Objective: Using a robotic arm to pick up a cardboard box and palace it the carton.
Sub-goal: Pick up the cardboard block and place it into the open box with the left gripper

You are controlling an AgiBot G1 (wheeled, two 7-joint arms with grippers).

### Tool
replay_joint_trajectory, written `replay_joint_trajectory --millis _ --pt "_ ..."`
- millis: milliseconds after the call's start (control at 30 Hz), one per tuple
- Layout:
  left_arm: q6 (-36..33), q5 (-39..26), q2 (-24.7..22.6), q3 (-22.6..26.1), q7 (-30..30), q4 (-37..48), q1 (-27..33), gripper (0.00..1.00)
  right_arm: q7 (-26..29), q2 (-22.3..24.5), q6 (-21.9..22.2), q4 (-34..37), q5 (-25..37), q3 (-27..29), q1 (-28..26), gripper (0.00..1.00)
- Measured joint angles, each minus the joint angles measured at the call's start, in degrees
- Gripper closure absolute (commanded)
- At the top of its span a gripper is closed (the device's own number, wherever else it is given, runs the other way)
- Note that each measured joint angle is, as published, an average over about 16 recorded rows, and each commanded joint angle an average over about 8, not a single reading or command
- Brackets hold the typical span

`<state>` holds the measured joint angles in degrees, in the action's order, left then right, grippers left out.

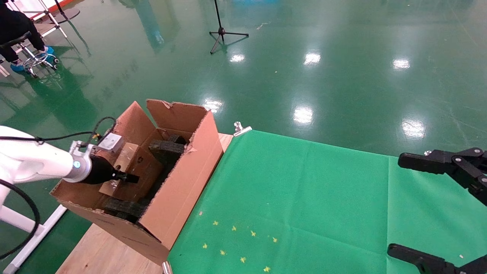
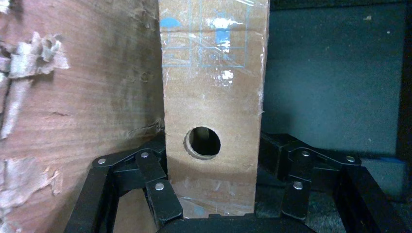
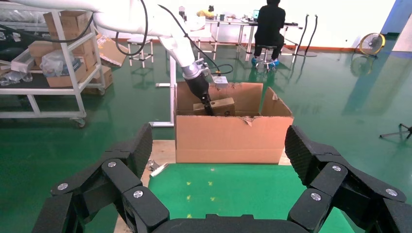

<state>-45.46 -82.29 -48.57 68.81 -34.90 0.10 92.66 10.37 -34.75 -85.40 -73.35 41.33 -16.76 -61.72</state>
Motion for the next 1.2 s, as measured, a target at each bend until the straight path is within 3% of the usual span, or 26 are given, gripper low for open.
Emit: replay_joint_trajectory --millis 67,933,1200 --pt "0.3 0.2 -0.2 -0.1 -0.1 0.0 -0.3 0.0 0.0 0.0 0.0 0.0 0.0 0.0 0.0 0.0" --pt "0.5 0.4 0.0 -0.2 0.0 -0.2 0.1 0.0 0.0 0.0 0.0 0.0 0.0 0.0 0.0 0.0" --pt "-0.8 2.9 2.7 -2.0 2.8 -3.9 2.6 0.0 0.0 0.0 0.0 0.0 0.0 0.0 0.0 0.0"
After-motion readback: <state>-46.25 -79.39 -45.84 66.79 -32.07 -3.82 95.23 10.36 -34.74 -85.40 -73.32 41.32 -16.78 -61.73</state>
